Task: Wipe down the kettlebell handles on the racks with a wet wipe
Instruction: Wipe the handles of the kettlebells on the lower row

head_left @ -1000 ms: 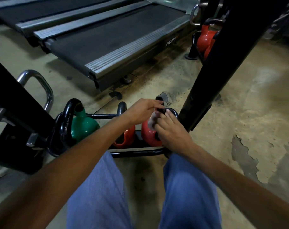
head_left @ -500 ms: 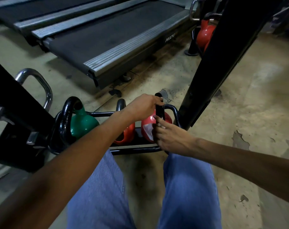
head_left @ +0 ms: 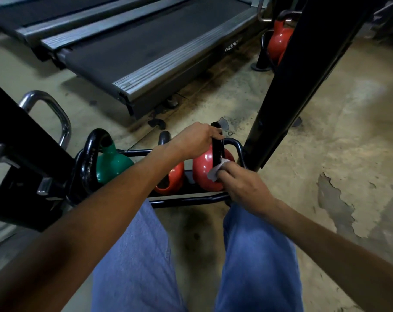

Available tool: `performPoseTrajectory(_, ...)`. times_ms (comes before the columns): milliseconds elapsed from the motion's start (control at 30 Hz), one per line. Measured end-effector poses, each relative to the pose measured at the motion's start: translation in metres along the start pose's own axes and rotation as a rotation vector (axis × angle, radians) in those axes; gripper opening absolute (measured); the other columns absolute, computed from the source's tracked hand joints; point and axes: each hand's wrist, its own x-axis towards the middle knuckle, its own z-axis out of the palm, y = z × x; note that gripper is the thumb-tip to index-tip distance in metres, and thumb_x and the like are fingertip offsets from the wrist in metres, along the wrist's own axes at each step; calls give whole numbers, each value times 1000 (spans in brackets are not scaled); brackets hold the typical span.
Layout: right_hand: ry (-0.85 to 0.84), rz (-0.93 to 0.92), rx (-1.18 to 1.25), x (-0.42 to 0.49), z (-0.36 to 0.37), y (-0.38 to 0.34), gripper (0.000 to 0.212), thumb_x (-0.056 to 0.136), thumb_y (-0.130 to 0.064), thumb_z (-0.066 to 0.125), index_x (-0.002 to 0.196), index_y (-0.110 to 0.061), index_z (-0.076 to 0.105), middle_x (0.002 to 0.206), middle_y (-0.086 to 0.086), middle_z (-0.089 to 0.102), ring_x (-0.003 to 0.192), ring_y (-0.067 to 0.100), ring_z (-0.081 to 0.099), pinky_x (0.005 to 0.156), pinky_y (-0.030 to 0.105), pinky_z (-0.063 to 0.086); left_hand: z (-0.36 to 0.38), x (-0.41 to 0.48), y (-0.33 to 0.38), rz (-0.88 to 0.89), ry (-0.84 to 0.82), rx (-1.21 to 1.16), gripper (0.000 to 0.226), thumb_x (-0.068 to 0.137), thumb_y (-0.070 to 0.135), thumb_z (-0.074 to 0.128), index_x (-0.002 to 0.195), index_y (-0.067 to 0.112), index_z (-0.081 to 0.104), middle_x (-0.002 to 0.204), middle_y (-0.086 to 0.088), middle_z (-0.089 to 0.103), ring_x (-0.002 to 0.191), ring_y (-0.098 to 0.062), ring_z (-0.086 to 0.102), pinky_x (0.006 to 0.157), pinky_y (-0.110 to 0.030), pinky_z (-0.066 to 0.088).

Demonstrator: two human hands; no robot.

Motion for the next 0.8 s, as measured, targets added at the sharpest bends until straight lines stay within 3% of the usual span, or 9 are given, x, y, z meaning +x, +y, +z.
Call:
performPoseTrajectory(67,101,262,191,-6,5,-12,18,92,-4,65,108,-13,66,112,-1,62,91,16,65,72,22,53,1,0,-1,9,4,-3,43,98,-1,43,127,18,69,148,1,52,136,-15,49,115,-30,35)
performPoseTrajectory(167,183,661,589,-3,10,-16,23,92,2,62,101,-18,67,101,-10,70,96,7,69,83,32,57,6,-4,-2,8,3,32,38,97,10,56,133,19,65,152,2,47,135,-17,50,113,-32,38)
performPoseTrajectory(267,167,933,903,17,10,-12,38,96,3,54,110,-29,69,99,-8,76,94,9,72,83,35,59,15,-10,-3,-14,-35,47,59,92,31,70,146,20,50,160,6,34,139,-17,46,113,-37,39)
performPoseTrajectory(400,220,1030,1274,30,17,-12,57,93,14,45,107,-32,77,109,6,77,105,22,72,87,35,57,20,-10,-3,-45,-49,4,70,90,33,73,152,20,42,163,8,27,144,-18,39,115,-41,36)
performPoseTrajectory(500,113,1059,1306,29,19,-5,52,85,18,44,112,-15,74,106,14,75,100,29,69,88,43,52,22,-8,-4,-52,-52,21,70,91,33,72,152,22,41,163,9,26,145,-17,36,116,-39,35)
performPoseTrajectory(633,-13,1063,1330,42,12,9,49,82,16,44,100,-17,76,90,19,69,83,32,60,71,37,47,21,-6,-4,-48,-59,39,71,90,34,72,153,22,41,163,9,27,145,-16,36,115,-39,36)
performPoseTrajectory(700,-8,1054,1276,37,7,9,45,87,17,48,109,-12,73,99,16,74,90,29,68,78,37,53,22,-6,-5,-52,-53,36,71,90,33,73,152,21,41,163,9,27,145,-15,35,116,-38,35)
performPoseTrajectory(800,150,1119,1196,6,7,-13,35,92,10,58,114,-13,73,105,9,77,100,27,73,92,47,57,25,-6,-6,-58,-42,12,71,90,32,72,152,23,41,163,11,26,146,-14,34,116,-38,35)
